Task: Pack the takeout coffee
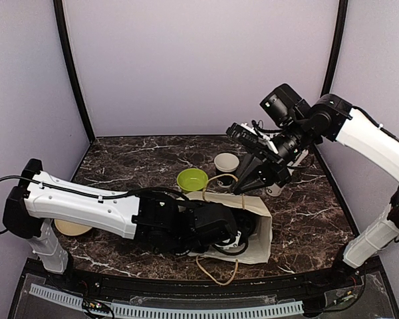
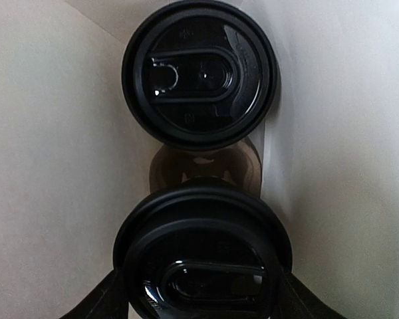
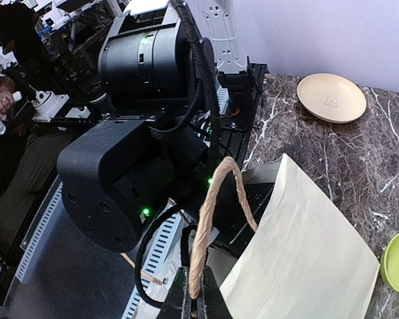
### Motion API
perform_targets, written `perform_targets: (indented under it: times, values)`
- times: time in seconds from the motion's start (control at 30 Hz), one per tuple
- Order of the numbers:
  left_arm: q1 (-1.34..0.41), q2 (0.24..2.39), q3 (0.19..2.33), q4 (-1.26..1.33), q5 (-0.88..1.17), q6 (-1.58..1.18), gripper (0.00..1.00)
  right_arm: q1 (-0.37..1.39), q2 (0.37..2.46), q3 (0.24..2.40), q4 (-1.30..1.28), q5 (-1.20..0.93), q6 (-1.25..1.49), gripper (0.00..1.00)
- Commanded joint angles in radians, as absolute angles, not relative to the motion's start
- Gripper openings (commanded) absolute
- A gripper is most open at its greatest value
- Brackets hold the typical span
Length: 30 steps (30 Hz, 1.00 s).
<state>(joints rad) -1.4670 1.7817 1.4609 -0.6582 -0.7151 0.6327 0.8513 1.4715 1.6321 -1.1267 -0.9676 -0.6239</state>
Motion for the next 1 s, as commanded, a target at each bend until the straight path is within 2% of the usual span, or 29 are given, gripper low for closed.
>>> perform_targets:
  times: [0.0, 0.57, 0.97]
  values:
    - [-1.453, 1.732, 1.435, -0.622, -0.711, 0.639, 0.49, 0.861, 1.468, 1.652, -1.148, -0.974, -0.65, 0.0]
    - [-1.405, 1.672, 1.294, -0.37, -0.672, 0.751, 0.49, 0.864, 1.495, 1.68, -1.149, -1.01, -0.641, 0.0]
    - [-1.353, 1.696, 1.268, -0.346, -0.626, 0.763, 0.49, 0.873, 1.52, 1.704, -1.176, -1.012, -0.661, 0.0]
